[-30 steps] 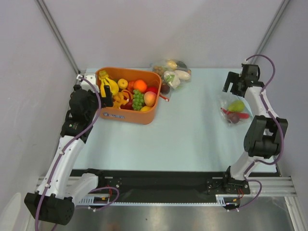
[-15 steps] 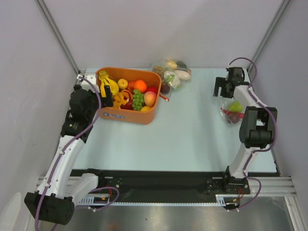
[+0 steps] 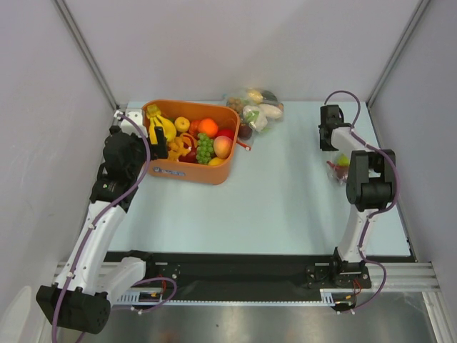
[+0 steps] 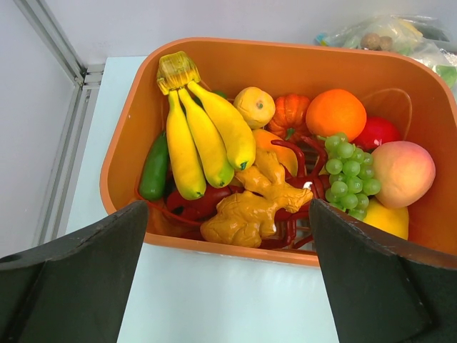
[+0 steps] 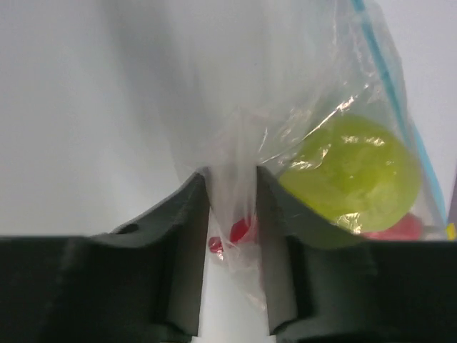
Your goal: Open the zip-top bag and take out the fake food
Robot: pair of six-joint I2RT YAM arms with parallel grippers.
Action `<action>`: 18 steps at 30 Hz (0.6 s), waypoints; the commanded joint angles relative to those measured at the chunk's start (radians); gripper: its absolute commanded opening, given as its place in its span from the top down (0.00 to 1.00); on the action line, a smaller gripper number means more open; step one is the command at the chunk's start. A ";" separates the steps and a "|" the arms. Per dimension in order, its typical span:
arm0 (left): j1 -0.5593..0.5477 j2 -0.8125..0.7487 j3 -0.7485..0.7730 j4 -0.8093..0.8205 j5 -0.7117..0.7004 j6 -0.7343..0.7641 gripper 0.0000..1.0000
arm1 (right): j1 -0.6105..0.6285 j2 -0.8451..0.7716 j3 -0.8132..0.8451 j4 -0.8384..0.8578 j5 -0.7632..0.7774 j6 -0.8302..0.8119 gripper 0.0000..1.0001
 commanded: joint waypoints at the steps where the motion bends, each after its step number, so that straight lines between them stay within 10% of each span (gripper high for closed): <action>1: -0.006 -0.008 0.001 0.030 0.008 0.015 0.00 | 0.000 -0.003 0.034 0.032 0.073 -0.001 0.85; 3: -0.007 -0.008 0.004 0.030 0.010 0.015 0.00 | 0.005 -0.013 0.034 0.025 0.072 -0.002 0.99; 18: -0.009 -0.005 0.000 0.038 0.089 0.007 0.00 | 0.207 -0.404 -0.020 -0.104 -0.327 0.039 1.00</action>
